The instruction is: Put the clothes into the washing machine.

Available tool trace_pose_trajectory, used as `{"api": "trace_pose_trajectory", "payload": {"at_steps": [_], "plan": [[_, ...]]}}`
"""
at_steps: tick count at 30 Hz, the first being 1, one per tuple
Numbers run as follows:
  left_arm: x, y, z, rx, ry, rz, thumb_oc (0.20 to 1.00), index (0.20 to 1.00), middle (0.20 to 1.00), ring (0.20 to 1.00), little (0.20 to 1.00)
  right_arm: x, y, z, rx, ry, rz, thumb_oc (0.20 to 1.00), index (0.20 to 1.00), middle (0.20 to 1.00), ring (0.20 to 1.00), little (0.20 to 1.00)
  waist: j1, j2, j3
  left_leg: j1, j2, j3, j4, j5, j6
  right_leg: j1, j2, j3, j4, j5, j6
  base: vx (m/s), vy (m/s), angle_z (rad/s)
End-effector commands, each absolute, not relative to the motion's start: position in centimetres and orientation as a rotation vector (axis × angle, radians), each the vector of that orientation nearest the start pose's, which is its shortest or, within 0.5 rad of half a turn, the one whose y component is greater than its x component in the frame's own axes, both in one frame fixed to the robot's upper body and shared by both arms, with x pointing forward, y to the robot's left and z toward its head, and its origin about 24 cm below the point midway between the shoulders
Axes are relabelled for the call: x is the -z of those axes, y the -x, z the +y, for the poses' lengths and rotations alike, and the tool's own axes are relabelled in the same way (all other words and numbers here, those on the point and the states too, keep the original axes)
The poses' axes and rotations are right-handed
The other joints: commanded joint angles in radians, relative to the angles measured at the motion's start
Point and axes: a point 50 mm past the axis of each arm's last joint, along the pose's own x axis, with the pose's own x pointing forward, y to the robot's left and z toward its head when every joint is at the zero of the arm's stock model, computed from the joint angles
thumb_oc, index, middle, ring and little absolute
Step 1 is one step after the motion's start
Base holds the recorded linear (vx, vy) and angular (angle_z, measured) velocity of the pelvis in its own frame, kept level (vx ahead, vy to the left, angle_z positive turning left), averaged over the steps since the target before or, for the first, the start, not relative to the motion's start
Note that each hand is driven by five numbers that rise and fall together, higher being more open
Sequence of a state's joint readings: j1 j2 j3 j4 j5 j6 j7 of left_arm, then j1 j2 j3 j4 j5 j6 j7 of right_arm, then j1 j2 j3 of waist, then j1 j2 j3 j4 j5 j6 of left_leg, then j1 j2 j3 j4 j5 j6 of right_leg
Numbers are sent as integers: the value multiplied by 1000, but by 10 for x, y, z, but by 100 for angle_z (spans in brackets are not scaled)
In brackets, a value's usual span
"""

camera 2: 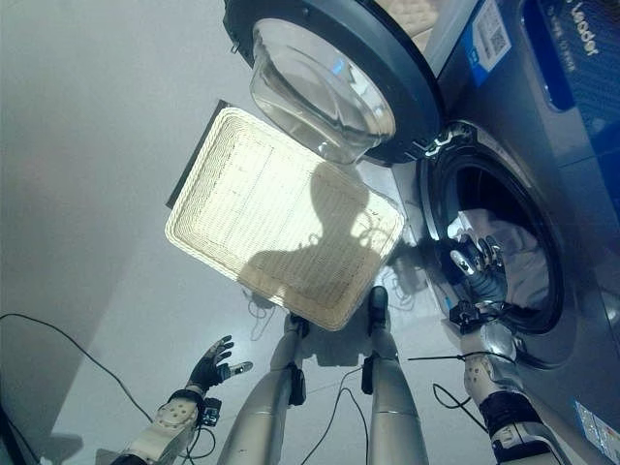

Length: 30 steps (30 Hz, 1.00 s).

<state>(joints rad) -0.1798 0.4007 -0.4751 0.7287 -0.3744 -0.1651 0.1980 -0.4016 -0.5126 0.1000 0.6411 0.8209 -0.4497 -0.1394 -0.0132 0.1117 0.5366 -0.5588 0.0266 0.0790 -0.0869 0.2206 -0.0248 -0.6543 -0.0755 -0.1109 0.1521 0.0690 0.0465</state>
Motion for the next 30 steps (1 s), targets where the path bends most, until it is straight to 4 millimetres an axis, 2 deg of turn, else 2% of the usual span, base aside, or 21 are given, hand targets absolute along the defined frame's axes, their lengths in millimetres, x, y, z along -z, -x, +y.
{"api": "trace_pose_trajectory", "payload": {"at_steps": [1, 2, 3, 4, 6, 8, 10, 12, 16, 20, 22, 23, 25, 27, 30], "plan": [[73, -228, 213, -37, -277, 492, 865, 865, 865, 865, 865, -91, -318, -277, 352, -223, -280, 1000, 1000, 1000, 1000, 1000, 12, -32, -17, -13, -75, 9, 62, -83, -24, 21, 30, -42, -94, 93, 58, 4, 32, 2], [74, -229, 211, -38, -272, 495, 865, 865, 865, 865, 865, -81, -318, -274, 346, -284, -233, 1000, 1000, 1000, 1000, 1000, 12, -28, -17, -11, -75, 8, 60, -84, -26, 22, 30, -40, -92, 88, 59, 0, 0, 0], [74, -229, 211, -38, -272, 495, 865, 865, 865, 865, 865, -81, -318, -274, 346, -284, -233, 1000, 1000, 1000, 1000, 1000, 12, -28, -17, -11, -75, 8, 60, -84, -26, 22, 30, -40, -92, 88, 59, 2, 48, 1], [73, -231, 208, -37, -267, 494, 865, 865, 865, 865, 865, -64, -320, -268, 343, -383, -137, 1000, 1000, 1000, 1000, 1000, 14, -24, -17, -17, -75, 8, 56, -80, -27, 16, 31, -38, -91, 89, 58, 0, 0, 0], [73, -233, 207, -36, -267, 492, 871, 871, 871, 871, 871, -57, -321, -268, 332, -409, -106, 1000, 1000, 1000, 1000, 1000, 16, -23, -17, -21, -76, 7, 56, -78, -27, 12, 31, -38, -92, 91, 58, 0, 0, 0], [73, -237, 202, -31, -267, 487, 881, 881, 881, 881, 881, -39, -324, -256, 273, -476, 11, 1000, 1000, 1000, 1000, 1000, 24, -18, -17, -33, -76, 6, 54, -73, -26, 3, 29, -41, -94, 94, 56, 0, 0, 0], [72, -239, 200, -28, -270, 483, 887, 887, 887, 887, 887, -32, -326, -250, 237, -508, 61, 1000, 1000, 1000, 1000, 1000, 27, -16, -17, -39, -77, 4, 55, -72, -26, -3, 28, -42, -94, 95, 55, 0, 0, 0], [70, -245, 195, -26, -271, 476, 928, 928, 928, 928, 928, -21, -329, -238, 208, -592, 127, 1000, 1000, 1000, 1000, 1000, 35, -11, -17, -60, -82, -3, 74, -72, -25, -19, 25, -42, -83, 95, 53, 0, 0, 0], [67, -250, 189, -27, -265, 458, 918, 918, 918, 918, 918, -11, -330, -233, 205, -739, 189, 1000, 1000, 1000, 1000, 1000, 45, 0, -17, -93, -87, -12, 93, -71, -23, -48, 24, -43, -58, 88, 51, -4, -4, 4], [62, -257, 182, -31, -248, 431, 918, 918, 918, 918, 918, -7, -333, -235, 258, -819, 219, 1000, 1000, 1000, 1000, 1000, 57, 16, -17, -130, -93, -28, 111, -66, -21, -84, 26, -40, -12, 70, 47, -6, 4, 1], [59, -260, 177, -37, -231, 413, 950, 950, 950, 950, 950, -1, -331, -239, 322, -898, 237, 1000, 1000, 1000, 1000, 1000, 63, 28, -17, -148, -97, -43, 125, -67, -16, -105, 29, -39, 28, 49, 43, 6, -38, 7], [56, -264, 174, -40, -222, 400, 1000, 1000, 1000, 1000, 1000, -1, -332, -240, 346, -934, 233, 1000, 1000, 1000, 1000, 1000, 66, 33, -17, -166, -98, -47, 129, -61, -15, -124, 31, -39, 41, 49, 41, 19, -44, 12], [54, -266, 169, -43, -195, 384, 1000, 1000, 1000, 1000, 1000, 4, -328, -245, 417, -1023, 234, 1000, 1000, 1000, 1000, 1000, 71, 43, -17, -172, -101, -55, 132, -64, -13, -136, 32, -40, 66, 32, 40, 32, -52, 12], [47, -271, 161, -30, -168, 345, 1000, 1000, 1000, 1000, 1000, 0, -332, -250, 470, -1115, 210, 1000, 1000, 1000, 1000, 1000, 75, 57, -17, -206, -101, -63, 135, -52, -15, -171, 38, -36, 81, 35, 37, 29, -59, 9], [44, -273, 156, -20, -160, 328, 1000, 1000, 1000, 1000, 1000, -5, -334, -252, 487, -1142, 189, 1000, 1000, 1000, 1000, 1000, 76, 64, -17, -217, -100, -62, 133, -47, -17, -185, 42, -34, 86, 34, 36, 10, -27, 9]]}}
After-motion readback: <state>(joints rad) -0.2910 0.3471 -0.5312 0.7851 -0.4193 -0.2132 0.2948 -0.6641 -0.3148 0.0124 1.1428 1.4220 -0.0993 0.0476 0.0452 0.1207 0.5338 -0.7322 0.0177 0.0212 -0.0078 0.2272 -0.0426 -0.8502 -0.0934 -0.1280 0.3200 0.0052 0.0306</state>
